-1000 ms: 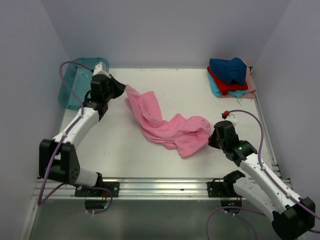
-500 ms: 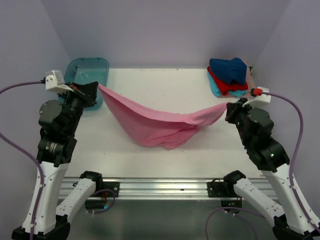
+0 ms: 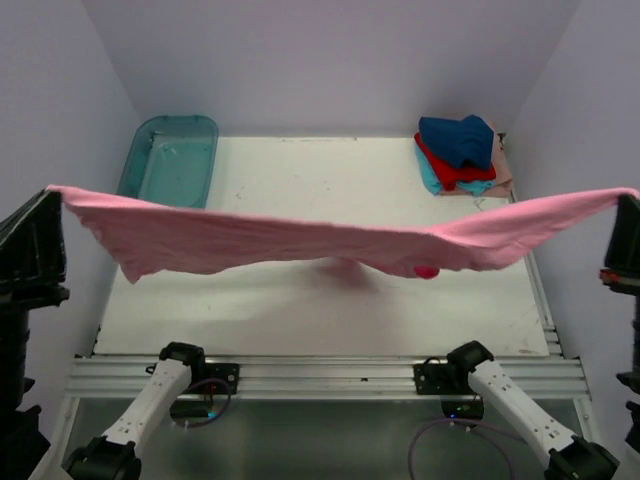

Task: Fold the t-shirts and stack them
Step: Flatten the tshirt out

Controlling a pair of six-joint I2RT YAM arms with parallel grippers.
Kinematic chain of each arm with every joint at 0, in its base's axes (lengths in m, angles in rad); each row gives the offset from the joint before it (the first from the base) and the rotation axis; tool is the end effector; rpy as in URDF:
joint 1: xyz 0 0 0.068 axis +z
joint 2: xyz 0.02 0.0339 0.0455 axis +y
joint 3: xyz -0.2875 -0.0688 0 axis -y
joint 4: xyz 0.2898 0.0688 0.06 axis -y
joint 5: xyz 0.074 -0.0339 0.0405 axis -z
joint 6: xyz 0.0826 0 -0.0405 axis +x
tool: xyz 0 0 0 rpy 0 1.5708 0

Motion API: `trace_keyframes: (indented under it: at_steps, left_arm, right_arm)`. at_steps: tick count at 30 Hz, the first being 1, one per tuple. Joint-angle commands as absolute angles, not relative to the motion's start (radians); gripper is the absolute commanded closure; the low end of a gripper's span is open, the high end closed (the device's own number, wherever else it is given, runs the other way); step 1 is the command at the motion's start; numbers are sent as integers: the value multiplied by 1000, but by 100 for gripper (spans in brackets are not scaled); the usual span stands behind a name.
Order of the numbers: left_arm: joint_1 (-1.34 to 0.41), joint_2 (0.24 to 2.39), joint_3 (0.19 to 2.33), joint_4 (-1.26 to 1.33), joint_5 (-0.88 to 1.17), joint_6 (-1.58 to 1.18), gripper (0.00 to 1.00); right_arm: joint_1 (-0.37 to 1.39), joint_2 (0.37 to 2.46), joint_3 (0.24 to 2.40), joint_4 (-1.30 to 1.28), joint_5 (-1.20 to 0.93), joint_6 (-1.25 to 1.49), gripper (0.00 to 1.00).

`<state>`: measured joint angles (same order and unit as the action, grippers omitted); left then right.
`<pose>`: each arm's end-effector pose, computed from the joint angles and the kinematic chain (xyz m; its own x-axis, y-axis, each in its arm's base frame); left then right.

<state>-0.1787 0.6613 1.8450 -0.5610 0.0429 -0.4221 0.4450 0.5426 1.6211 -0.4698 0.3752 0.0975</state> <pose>-0.0261 0.0011 0.6724 0.4368 -0.4948 -0.7513 0.4284 0.8488 -0.3100 -0.0035 -0.0352 0.6320 0.5011 0.3393 -0.7961 -0.1788 0.9407 0.2884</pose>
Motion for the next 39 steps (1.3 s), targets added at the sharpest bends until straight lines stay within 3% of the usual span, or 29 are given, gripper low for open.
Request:
trace_keyframes:
  at_steps: [1,8,19,25,32,39]
  left_arm:
    - [-175,725,1882,-592,55,-376,100]
    - [-175,1018,1861,-510,32,-301,100]
    - [-172,1354,1864,-367,-11,-290,100]
    - [-172,1203,1821,-342,46,-282,100]
    - [-172,763,1652,-406,136,-284,100]
    - [-172,494,1755,-526,189,-359,100]
  right_arm:
    - [443,630,1715,-460,364,32,100]
    - [445,920,1859,-479,449,23,100]
    - [443,1233,1806,-292,436,-103,100]
    - [445,1016,1660,-235,284,-17,100]
    - [443,652,1523,-337,46,81,100]
    - [431,473,1643,-508,-37,115,100]
